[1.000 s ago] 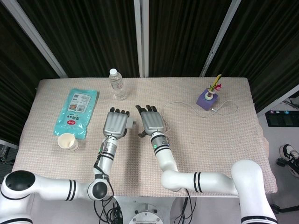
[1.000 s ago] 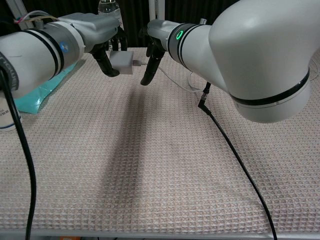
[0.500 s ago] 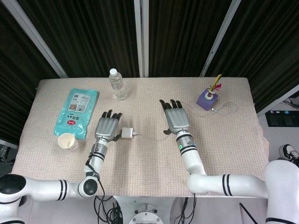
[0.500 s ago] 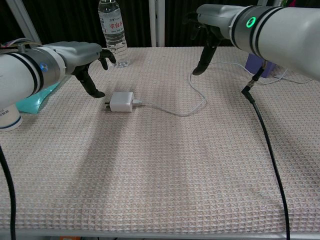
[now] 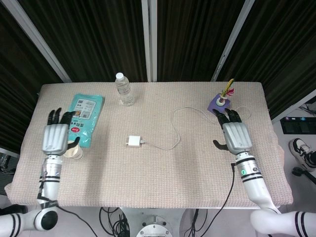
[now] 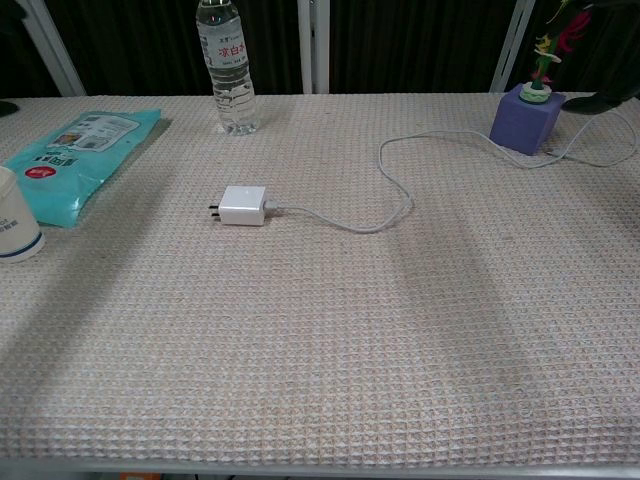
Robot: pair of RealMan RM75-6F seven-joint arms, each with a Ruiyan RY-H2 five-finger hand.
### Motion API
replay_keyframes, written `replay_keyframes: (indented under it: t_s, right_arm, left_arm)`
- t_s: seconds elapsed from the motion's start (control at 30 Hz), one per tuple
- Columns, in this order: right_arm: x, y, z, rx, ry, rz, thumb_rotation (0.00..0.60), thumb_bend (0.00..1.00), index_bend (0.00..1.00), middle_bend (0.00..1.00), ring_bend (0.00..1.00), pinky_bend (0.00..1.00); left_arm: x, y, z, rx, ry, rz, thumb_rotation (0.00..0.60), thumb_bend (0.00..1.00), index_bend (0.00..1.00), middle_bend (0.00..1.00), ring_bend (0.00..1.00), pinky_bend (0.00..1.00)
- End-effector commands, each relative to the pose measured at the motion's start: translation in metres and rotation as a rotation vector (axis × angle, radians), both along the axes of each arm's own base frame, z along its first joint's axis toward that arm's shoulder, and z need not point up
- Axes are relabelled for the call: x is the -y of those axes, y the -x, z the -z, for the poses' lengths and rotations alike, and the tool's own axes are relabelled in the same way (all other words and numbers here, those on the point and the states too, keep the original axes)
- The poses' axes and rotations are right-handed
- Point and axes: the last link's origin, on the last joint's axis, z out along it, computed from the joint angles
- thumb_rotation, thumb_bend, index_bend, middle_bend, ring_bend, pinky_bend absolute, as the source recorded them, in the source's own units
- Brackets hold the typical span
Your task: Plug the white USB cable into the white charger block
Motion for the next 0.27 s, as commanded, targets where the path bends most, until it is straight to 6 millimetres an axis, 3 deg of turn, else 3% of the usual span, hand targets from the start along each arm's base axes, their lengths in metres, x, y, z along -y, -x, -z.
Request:
replay_keyframes:
  t_s: [0.03, 0.27]
  right_arm:
    - [-0.052, 0.052, -0.037, 0.047, 0.062, 0.032, 0.6, 0.15, 0.09, 0.19, 0.03, 0.07]
    - [-0.092, 0.079, -0.053, 0.091, 0.111, 0.043, 0.6, 0.15, 0.11, 0.21, 0.03, 0.07]
  left_arm:
    - [0.042, 0.032, -0.028, 0.01, -0.039, -0.022, 0.6, 0.21, 0.18, 0.17, 0.0, 0.04]
    - [0.096, 0.054, -0.044, 0.026, -0.05, -0.063, 0.6, 0.2, 0.18, 0.17, 0.0, 0.01]
